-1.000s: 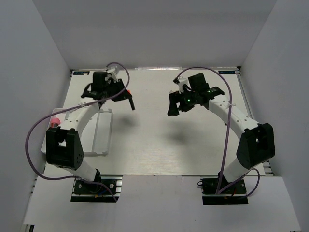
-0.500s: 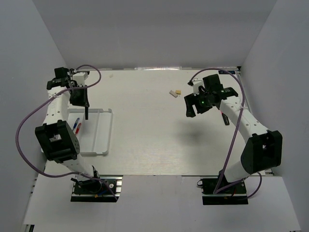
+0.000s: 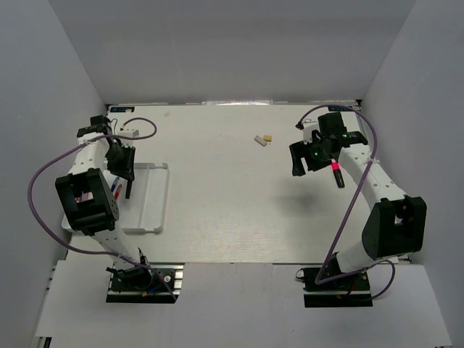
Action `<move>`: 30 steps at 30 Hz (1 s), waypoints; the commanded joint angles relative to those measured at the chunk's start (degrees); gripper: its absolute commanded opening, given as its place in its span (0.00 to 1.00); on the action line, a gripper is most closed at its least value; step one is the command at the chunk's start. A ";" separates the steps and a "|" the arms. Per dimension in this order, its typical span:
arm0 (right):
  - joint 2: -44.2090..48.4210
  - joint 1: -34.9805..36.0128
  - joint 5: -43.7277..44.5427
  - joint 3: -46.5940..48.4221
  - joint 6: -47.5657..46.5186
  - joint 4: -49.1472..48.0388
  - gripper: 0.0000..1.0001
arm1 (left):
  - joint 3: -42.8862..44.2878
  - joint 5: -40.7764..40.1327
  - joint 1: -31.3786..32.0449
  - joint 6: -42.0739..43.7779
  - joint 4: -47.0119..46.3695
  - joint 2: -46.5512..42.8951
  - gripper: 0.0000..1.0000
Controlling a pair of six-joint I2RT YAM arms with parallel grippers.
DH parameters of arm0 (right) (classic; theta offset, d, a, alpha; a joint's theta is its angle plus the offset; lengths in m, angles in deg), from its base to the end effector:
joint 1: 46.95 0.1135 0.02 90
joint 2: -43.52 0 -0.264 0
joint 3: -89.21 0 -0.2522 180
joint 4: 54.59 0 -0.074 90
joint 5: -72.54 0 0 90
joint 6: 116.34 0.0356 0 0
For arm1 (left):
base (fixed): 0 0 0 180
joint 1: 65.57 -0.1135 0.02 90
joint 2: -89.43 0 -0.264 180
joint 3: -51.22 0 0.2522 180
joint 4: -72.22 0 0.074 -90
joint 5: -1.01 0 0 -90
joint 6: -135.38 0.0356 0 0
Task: Sort the stationery into containers
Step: Place the pen in the storage box.
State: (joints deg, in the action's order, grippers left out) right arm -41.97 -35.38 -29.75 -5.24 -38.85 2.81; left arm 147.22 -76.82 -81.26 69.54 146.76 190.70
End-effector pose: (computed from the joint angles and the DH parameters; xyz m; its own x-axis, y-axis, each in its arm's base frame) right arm 0.3023 0.0696 0.2854 -0.7384 -0.3672 -0.5657 -0.4798 0.8754 0.0581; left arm 0.3313 0.0853 0.2422 -0.9581 0.1465 -0.2463 0.1794 0.9768 -0.1169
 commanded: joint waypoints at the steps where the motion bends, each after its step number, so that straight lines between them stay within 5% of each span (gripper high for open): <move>1: -1.34 -1.38 0.95 3.00 0.82 1.10 0.79 | -2.16 -1.00 -0.40 0.01 -3.20 -0.29 0.12; 14: -4.51 -6.56 6.58 3.53 -1.20 0.75 0.77 | -0.94 0.58 0.74 -1.92 -3.56 3.31 0.39; 18: -5.30 -7.62 7.02 3.97 -0.94 1.27 0.77 | 1.16 1.02 0.74 -2.80 -2.33 3.75 0.54; 30: -8.27 -14.91 11.94 6.26 -4.88 0.05 0.71 | 8.20 12.35 4.69 -4.21 -2.24 -5.03 0.51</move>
State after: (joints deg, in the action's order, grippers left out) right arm -48.40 -48.25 -20.59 -1.72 -41.39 3.16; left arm 151.46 -70.14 -78.81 65.63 144.66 191.56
